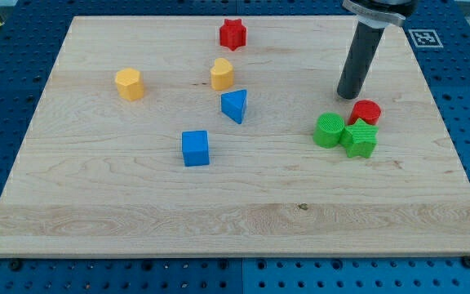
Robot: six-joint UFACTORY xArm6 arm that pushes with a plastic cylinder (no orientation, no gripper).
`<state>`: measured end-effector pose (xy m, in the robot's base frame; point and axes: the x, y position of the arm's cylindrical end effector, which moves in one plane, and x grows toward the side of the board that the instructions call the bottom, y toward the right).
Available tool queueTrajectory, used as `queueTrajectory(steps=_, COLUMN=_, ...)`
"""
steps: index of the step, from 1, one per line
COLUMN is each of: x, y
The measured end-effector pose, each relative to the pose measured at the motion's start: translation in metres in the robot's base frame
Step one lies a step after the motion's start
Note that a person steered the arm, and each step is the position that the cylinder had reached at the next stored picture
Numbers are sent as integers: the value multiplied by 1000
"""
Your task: Point your arm to the top center
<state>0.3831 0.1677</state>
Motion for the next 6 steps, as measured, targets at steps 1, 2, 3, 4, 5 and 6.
queueTrajectory(steps=1, x=-16, y=0)
queueTrajectory(steps=2, x=-56, y=-8)
queueTrajectory(steps=3, x=-89, y=-57)
queueTrajectory(steps=4, x=-129, y=-101)
queueTrajectory(steps=5, x=-163, y=-114)
queueTrajectory(steps=6, x=-183, y=-161)
